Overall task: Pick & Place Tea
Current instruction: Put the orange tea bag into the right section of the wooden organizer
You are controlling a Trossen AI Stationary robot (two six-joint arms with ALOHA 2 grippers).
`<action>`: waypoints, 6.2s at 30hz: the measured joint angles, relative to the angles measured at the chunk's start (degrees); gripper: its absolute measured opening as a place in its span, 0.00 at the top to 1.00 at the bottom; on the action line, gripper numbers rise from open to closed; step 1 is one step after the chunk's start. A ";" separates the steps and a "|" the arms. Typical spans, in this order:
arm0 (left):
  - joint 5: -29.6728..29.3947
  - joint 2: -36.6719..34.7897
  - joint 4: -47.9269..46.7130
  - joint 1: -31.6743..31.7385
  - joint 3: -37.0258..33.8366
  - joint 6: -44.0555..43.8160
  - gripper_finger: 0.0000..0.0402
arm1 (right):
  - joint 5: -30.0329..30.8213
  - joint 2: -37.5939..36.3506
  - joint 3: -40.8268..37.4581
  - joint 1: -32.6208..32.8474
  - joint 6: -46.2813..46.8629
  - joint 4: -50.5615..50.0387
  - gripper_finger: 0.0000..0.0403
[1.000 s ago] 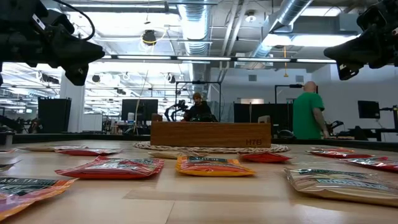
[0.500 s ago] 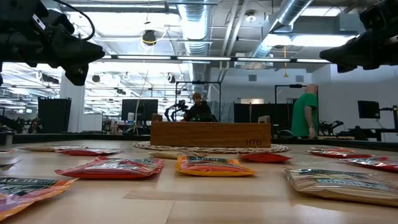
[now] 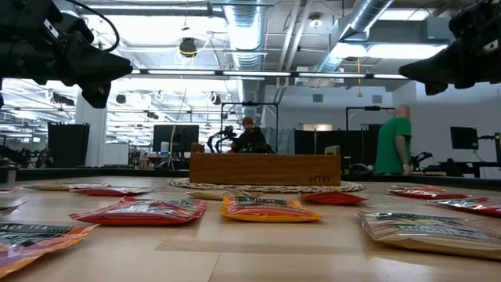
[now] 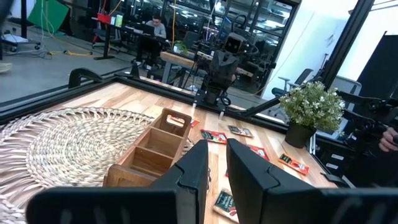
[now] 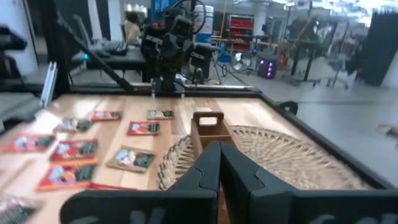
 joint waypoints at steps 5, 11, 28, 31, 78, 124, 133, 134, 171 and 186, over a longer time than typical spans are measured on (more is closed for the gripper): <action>-0.04 0.00 0.02 0.02 0.00 -0.07 0.87 | -0.05 0.00 -0.13 -0.12 6.57 1.20 1.00; -0.09 0.00 0.04 0.02 0.00 -0.08 0.87 | 0.55 0.01 -0.13 -0.20 11.57 7.95 1.00; -0.57 0.00 0.07 0.01 0.00 -0.13 0.87 | 7.75 24.91 40.11 -0.56 16.26 -39.12 1.00; -0.55 0.00 0.07 0.01 0.00 -0.13 0.87 | 7.30 34.16 46.83 -0.58 19.00 -52.83 1.00; -0.54 0.00 0.07 0.02 0.00 -0.11 0.87 | -21.25 74.54 36.88 -36.87 -15.38 -43.25 0.34; -0.52 0.00 0.11 0.02 0.00 -0.11 0.87 | -23.96 82.46 37.05 -37.23 -11.87 -38.65 0.98; -0.50 0.00 0.13 0.02 0.00 -0.11 0.87 | -20.52 76.78 42.91 -33.78 -7.10 -45.56 0.99; -0.51 0.00 0.13 0.02 0.00 -0.11 0.87 | -19.73 76.34 43.89 -32.71 -6.60 -46.00 0.99; -0.52 0.00 0.09 0.01 0.00 0.10 0.87 | 25.35 106.99 74.20 -6.45 0.66 -43.84 1.00; -0.61 0.00 0.02 0.01 0.00 1.51 0.87 | 26.05 113.16 74.19 -6.52 3.87 -47.01 1.00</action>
